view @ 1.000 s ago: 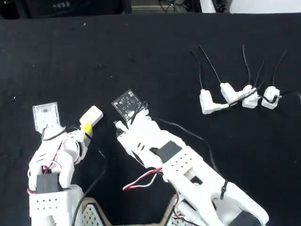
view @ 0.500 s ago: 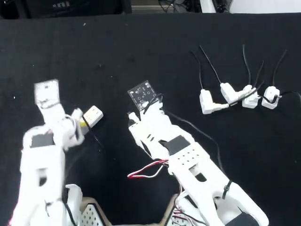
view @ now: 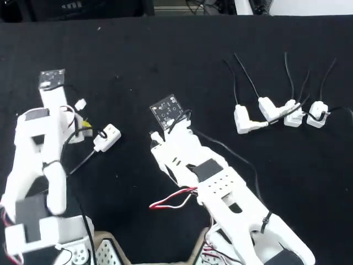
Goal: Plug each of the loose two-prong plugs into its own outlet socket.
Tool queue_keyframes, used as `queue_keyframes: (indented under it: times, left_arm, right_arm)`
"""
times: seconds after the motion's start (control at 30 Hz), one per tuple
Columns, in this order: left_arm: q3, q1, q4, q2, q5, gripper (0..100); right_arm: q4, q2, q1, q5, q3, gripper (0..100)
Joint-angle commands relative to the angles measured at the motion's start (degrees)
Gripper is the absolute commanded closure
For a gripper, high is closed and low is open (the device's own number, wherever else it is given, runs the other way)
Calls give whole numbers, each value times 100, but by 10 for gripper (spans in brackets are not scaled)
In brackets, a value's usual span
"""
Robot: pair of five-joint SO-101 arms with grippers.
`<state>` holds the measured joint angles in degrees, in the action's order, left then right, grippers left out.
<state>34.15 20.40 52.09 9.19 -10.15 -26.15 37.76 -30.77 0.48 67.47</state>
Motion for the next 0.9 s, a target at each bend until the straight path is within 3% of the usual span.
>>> queue_keyframes:
  times: [0.0,0.43,0.57,0.73,0.87]
  left_arm:
    - [-857,-330,-62,-624,-114,730]
    - [-1051,-1719,-70,-853,-105,730]
    - [-1349,-1402,-18,-809,-114,730]
    - [-2000,-796,1257,-536,-141,730]
    - [-1807,-418,1591,-501,-756,730]
  right_arm:
    - [-35,-4,114,-70,-277,988]
    - [-35,-4,369,-70,-286,988]
    - [-35,-4,387,-70,-286,988]
    - [-35,-4,378,-70,-286,988]
    - [-35,-4,378,-70,-286,988]
